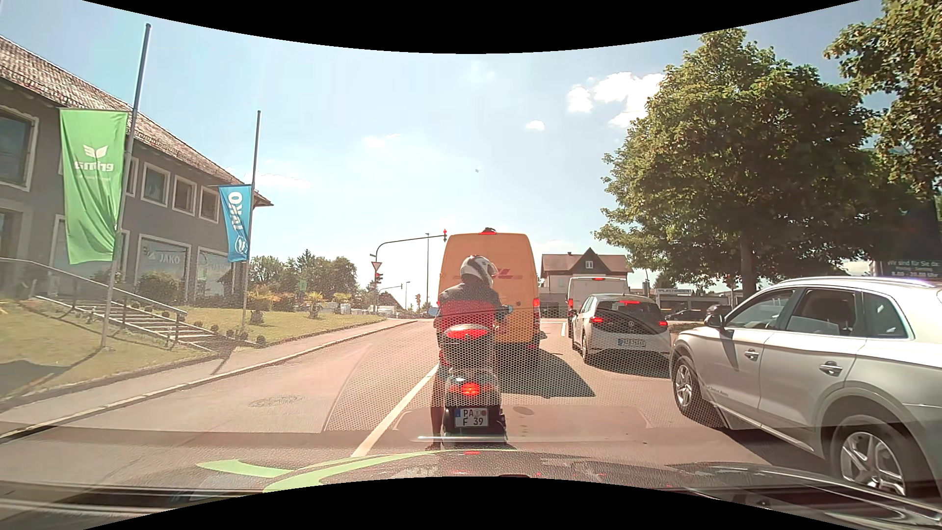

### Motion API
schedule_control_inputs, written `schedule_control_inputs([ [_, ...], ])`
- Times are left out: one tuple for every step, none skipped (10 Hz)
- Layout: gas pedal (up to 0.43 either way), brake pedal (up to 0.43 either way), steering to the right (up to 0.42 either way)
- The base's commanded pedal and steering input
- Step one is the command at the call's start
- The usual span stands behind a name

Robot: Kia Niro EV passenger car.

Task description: Follow the waypoints while adhering to traffic rules and regulations

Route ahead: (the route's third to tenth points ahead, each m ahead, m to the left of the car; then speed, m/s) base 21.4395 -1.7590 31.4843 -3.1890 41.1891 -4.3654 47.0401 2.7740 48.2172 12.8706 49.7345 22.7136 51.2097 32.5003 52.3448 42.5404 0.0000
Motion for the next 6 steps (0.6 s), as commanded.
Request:
schedule_control_inputs([
  [0.000, 0.250, 0.024],
  [0.000, 0.244, 0.024],
  [0.000, 0.250, 0.024],
  [0.000, 0.244, 0.024],
  [0.000, 0.250, 0.024],
  [0.000, 0.244, 0.024],
])
